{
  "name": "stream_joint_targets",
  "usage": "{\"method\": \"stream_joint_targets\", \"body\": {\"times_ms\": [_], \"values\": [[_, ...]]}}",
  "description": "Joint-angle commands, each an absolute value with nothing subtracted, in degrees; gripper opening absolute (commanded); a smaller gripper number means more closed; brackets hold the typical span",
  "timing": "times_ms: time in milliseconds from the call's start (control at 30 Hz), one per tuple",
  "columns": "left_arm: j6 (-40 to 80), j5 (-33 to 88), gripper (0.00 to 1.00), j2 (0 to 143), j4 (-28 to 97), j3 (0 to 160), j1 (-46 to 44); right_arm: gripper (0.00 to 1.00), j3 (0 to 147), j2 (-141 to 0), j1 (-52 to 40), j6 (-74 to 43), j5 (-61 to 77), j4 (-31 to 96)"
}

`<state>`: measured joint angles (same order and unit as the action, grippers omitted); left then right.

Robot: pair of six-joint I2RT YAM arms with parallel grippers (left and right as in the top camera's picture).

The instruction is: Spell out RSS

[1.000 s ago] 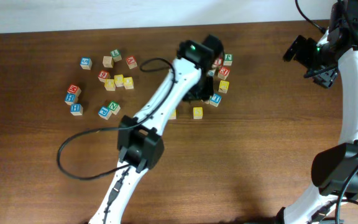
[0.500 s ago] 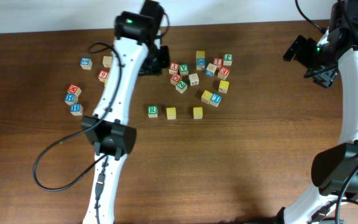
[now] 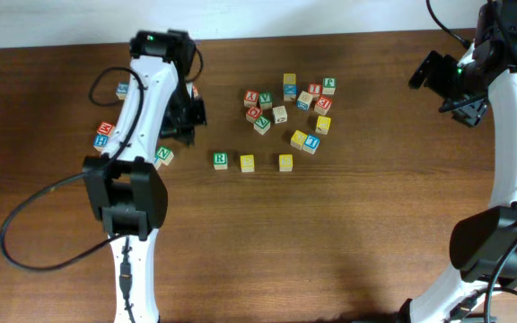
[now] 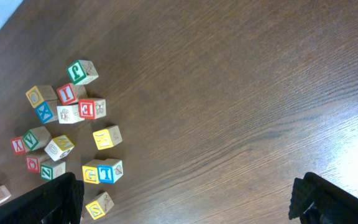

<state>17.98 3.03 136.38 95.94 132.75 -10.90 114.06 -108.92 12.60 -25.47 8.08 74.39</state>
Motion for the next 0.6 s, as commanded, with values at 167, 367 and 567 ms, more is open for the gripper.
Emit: {"method": "stream_joint_targets", "body": {"times_ms": [167, 367, 567], "values": [[19.42, 0.67, 0.00, 135.28, 81.30, 117.54, -10.92, 0.98, 113.91, -109.27, 12.45, -25.30, 7.97, 74.35], [19.42, 1.67, 0.00, 135.28, 80.12, 116.97, -12.80, 0.98, 113.91, -109.27, 12.45, -25.30, 7.97, 74.35], [21.39, 0.16, 0.00, 135.28, 76.66, 112.90, -14.09, 0.98, 113.91, -109.27, 12.45, -25.30, 7.97, 74.35]]}}
